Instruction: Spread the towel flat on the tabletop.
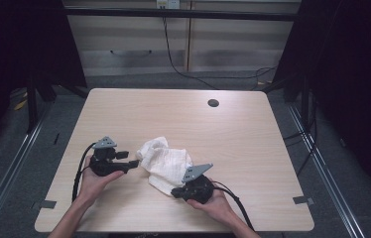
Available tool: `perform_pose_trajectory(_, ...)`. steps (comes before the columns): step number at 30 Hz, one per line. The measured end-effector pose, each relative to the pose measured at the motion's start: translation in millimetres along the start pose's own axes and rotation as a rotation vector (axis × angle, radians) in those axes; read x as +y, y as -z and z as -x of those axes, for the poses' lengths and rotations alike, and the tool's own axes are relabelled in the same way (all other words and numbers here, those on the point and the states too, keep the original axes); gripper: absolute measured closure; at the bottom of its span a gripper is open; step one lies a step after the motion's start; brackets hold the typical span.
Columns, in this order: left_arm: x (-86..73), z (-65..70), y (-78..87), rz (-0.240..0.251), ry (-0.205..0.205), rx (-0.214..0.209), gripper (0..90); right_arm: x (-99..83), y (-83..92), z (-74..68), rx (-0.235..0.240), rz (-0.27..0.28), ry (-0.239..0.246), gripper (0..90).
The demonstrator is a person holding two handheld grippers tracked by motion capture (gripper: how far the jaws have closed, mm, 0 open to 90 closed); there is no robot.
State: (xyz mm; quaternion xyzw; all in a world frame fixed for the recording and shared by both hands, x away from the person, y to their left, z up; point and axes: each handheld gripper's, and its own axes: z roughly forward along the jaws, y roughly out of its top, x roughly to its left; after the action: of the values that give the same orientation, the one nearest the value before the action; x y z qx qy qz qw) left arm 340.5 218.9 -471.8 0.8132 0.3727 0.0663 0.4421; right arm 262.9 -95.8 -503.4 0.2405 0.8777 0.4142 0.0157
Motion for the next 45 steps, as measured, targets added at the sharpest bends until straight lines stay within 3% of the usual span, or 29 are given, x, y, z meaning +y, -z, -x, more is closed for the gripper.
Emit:
perform_pose_trajectory(5, 1.5, -2.7, 4.4, 0.024, 0.045, -0.013, 37.4, 9.2, 21.4, 5.0, -0.004, 0.078, -0.031, 87.0)
perform_pose_trajectory(12, 3.3, -3.9, 10.3, 0.061, 0.049, -0.006, 37.1, 35.5, 57.0, 16.6, -0.052, 0.172, -0.019, 87.2)
perform_pose_trajectory(24, 9.0, -0.4, 15.8, 0.082, 0.019, -0.014, 36.8, 99.3, 121.7, 24.1, -0.138, 0.367, 0.029, 87.3)
perform_pose_trajectory(29, 11.2, 4.8, 15.2, 0.084, 0.007, -0.035, 37.1, 116.6, 146.1, 25.7, -0.170, 0.437, 0.039, 87.3)
perform_pose_trajectory(32, 12.1, 12.5, 11.8, 0.071, -0.026, -0.066, 41.6, 114.4, 149.9, 35.6, -0.195, 0.438, 0.018, 87.2)
perform_pose_trajectory(36, 11.8, 23.2, 3.2, 0.039, -0.074, -0.109, 47.8, 93.1, 141.5, 54.0, -0.225, 0.393, -0.041, 87.2)
perform_pose_trajectory(39, 10.9, 28.3, -2.3, 0.022, -0.089, -0.148, 55.4, 73.0, 136.0, 66.5, -0.241, 0.375, -0.088, 87.2)
perform_pose_trajectory(43, 10.1, 35.0, -11.1, -0.005, -0.080, -0.175, 55.2, 51.3, 134.9, 76.7, -0.261, 0.373, -0.142, 87.2)
perform_pose_trajectory(45, 8.9, 40.9, -17.6, -0.033, -0.097, -0.186, 55.2, 42.6, 135.1, 80.1, -0.269, 0.371, -0.160, 87.2)
